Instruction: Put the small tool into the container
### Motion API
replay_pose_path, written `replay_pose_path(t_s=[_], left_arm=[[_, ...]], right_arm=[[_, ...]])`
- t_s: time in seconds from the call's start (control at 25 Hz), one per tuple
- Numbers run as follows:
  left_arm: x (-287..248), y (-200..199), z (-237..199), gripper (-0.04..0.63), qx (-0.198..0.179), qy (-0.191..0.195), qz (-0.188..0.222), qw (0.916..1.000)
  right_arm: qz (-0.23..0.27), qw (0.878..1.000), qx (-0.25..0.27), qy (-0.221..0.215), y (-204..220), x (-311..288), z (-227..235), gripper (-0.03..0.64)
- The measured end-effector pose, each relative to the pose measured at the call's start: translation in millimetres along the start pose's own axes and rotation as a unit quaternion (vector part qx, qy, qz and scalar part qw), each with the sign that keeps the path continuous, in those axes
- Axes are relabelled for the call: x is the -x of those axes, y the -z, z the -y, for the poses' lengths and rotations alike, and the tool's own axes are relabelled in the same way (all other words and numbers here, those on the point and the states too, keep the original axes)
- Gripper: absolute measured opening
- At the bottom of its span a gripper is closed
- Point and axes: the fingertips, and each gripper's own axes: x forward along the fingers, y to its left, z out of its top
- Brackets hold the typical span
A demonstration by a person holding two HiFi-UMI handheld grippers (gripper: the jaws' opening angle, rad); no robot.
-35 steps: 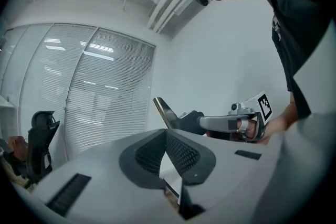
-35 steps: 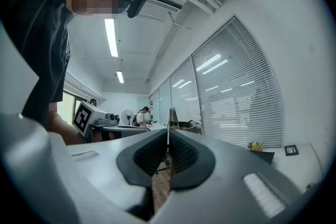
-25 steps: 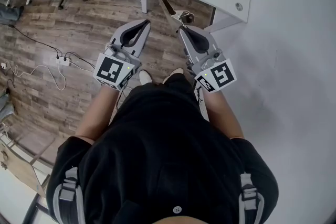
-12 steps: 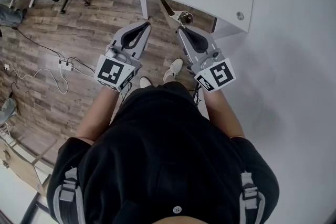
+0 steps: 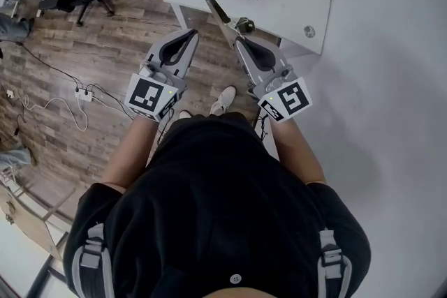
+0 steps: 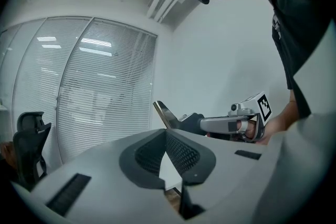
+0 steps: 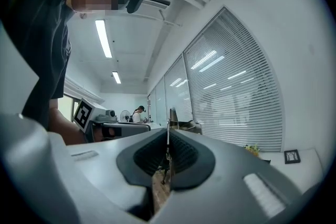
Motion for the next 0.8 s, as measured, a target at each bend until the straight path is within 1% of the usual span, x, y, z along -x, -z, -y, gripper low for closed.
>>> replay_pose_path(t_s=[0.12, 0.48, 0.68, 0.8], left_arm=[[-26, -2, 5, 0.008, 0.004, -0.005, -0.003, 1.0], [-79, 2, 18, 0.008, -0.006, -0.019, -0.016, 0.9997], [-86, 1, 25, 0.008, -0.012, -0.019, -0.022, 0.9995], [-96, 1, 21, 0.008, -0.014, -0.022, -0.025, 0.9993]], right_arm=[[-0.001, 1.0, -0.006, -0.002, 0, 8, 27, 0.018], [0.007, 1.0, -0.017, -0.009, 0, 23, 88, 0.018], [0.009, 1.0, -0.021, -0.009, -2, 24, 95, 0.018], [0.01, 1.0, -0.025, -0.008, -2, 24, 106, 0.018]])
